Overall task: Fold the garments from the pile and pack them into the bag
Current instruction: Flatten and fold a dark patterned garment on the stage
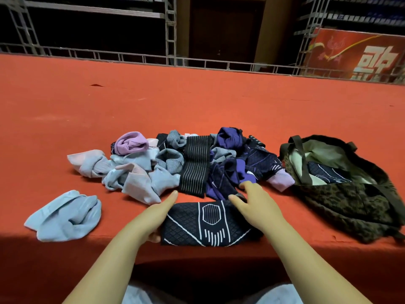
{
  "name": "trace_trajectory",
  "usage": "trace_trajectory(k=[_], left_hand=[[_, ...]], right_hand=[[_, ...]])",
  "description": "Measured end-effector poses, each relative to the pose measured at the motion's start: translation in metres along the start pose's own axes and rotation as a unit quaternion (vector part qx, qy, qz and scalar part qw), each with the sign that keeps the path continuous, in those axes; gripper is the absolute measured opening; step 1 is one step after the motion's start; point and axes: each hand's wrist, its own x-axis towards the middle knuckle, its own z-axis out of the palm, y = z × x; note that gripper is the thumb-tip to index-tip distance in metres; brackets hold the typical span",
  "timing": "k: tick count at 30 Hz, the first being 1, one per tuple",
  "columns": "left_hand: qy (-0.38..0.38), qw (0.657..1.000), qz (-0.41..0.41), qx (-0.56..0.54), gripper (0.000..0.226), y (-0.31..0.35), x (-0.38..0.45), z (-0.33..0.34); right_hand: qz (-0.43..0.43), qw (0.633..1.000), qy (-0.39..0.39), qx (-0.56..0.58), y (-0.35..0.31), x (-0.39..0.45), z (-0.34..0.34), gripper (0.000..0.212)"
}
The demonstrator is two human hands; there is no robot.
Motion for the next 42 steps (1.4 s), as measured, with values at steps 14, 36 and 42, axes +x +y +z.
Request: trace_trajectory(k=[14,36,42], left_hand=[[0.271,0.905,0.279,-0.174,0.033,0.014,0.009,0.004],[0.053,0.968,0.247,-0.003,0.017,-0.007,0.021,0.010],[0.234,0.918,0.322,0.005,0.024,-0.002,0.001,0.011]], right_hand=[[0.153,0.930,0.082,0.324,0.023,0.012,0.004,0.040],[0.073,0.915,-0.072,0.390,0.038,-0.024,0.000,0.024],[-0.005,0.898,0.129,0.420,0.039,-0.039,-0.003,0.024]])
